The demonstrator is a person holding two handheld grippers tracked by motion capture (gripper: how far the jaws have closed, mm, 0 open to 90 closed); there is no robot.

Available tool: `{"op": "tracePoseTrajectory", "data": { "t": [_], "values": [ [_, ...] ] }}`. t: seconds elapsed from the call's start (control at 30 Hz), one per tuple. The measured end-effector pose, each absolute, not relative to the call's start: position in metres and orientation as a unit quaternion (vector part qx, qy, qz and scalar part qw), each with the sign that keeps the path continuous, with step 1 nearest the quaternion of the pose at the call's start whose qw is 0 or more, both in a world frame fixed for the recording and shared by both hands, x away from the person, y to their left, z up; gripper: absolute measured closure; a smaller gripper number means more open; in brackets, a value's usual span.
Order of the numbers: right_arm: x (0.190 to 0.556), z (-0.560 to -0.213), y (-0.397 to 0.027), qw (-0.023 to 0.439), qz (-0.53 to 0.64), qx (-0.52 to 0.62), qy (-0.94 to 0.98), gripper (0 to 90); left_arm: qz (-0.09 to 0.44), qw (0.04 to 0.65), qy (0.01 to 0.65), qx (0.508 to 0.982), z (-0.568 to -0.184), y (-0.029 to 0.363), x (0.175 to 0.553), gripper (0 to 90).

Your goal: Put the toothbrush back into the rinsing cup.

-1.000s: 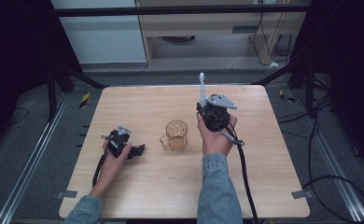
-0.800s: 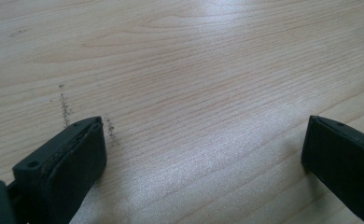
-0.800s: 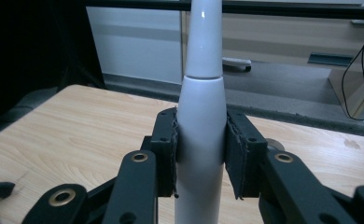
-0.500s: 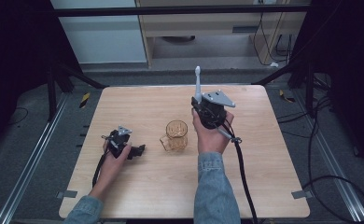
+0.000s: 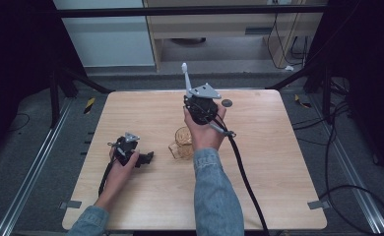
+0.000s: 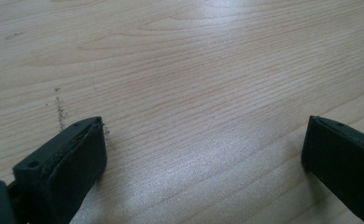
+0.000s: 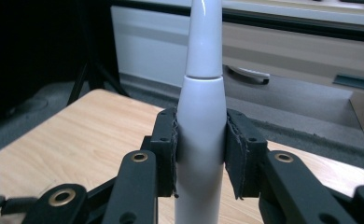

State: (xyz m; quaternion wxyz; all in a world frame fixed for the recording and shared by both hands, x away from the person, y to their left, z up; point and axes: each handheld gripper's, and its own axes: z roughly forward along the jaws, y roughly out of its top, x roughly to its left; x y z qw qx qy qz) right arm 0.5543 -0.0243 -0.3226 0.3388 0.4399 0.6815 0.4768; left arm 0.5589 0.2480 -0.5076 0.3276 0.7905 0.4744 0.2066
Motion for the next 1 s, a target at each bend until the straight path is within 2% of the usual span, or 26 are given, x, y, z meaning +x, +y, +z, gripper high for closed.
{"op": "tracePoseTrajectory", "data": {
  "t": [0.4,1.0],
  "values": [
    [0.548,-0.33,-0.004,0.336,0.451,0.394,0.727,66.8,0.206,0.328,0.474,0.791,-0.508,0.248,0.559,0.0],
    [0.546,-0.35,-0.007,0.334,0.451,0.386,0.733,66.8,0.206,0.328,0.473,0.792,-0.508,0.248,0.559,0.0]
  ]
}}
